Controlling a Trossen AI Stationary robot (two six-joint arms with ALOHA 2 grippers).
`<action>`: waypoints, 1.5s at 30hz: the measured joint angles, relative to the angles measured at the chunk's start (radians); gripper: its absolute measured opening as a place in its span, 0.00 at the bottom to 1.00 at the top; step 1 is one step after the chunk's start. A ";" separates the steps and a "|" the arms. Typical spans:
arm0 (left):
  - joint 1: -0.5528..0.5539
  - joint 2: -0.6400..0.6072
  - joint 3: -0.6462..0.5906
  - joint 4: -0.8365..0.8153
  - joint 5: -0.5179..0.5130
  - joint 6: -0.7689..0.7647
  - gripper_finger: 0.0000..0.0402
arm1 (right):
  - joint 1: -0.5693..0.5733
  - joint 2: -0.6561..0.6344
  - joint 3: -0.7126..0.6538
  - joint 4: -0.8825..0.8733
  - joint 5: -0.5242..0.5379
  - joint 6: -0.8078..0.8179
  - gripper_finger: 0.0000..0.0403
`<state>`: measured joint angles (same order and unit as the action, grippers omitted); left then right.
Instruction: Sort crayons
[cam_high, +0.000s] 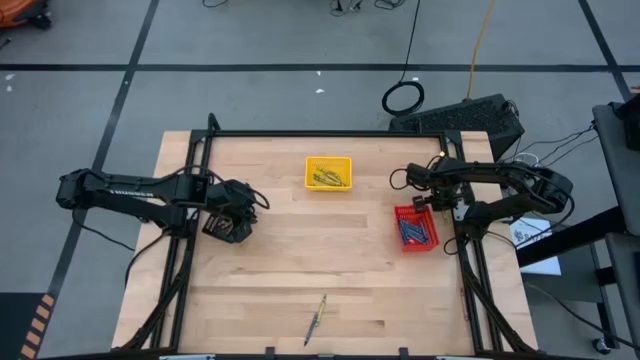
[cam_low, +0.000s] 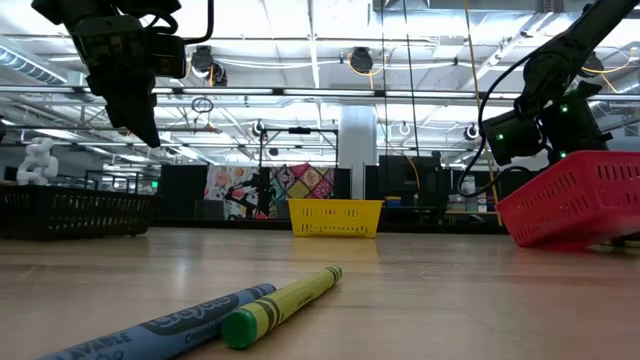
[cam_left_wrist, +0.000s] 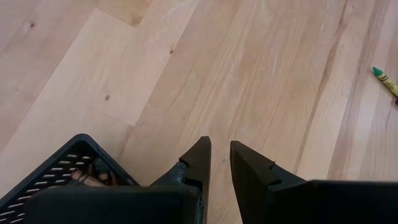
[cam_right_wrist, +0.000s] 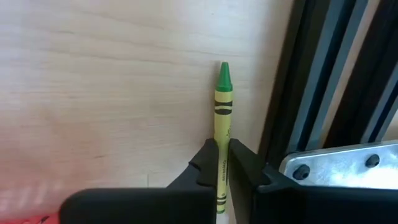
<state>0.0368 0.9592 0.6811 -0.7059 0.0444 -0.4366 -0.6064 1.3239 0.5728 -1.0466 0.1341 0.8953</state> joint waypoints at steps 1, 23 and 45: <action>0.000 0.000 0.000 0.000 0.000 0.000 0.15 | 0.000 0.000 0.000 0.000 0.000 -0.002 0.00; 0.000 0.000 0.000 0.000 0.000 -0.001 0.15 | 0.000 -0.098 -0.001 -0.031 -0.007 -0.052 0.00; 0.000 0.000 0.000 -0.001 -0.014 -0.003 0.15 | -0.002 -0.276 0.061 0.052 0.069 -0.047 0.00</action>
<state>0.0368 0.9589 0.6811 -0.7067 0.0308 -0.4393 -0.6083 1.0477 0.6343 -0.9943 0.2027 0.8479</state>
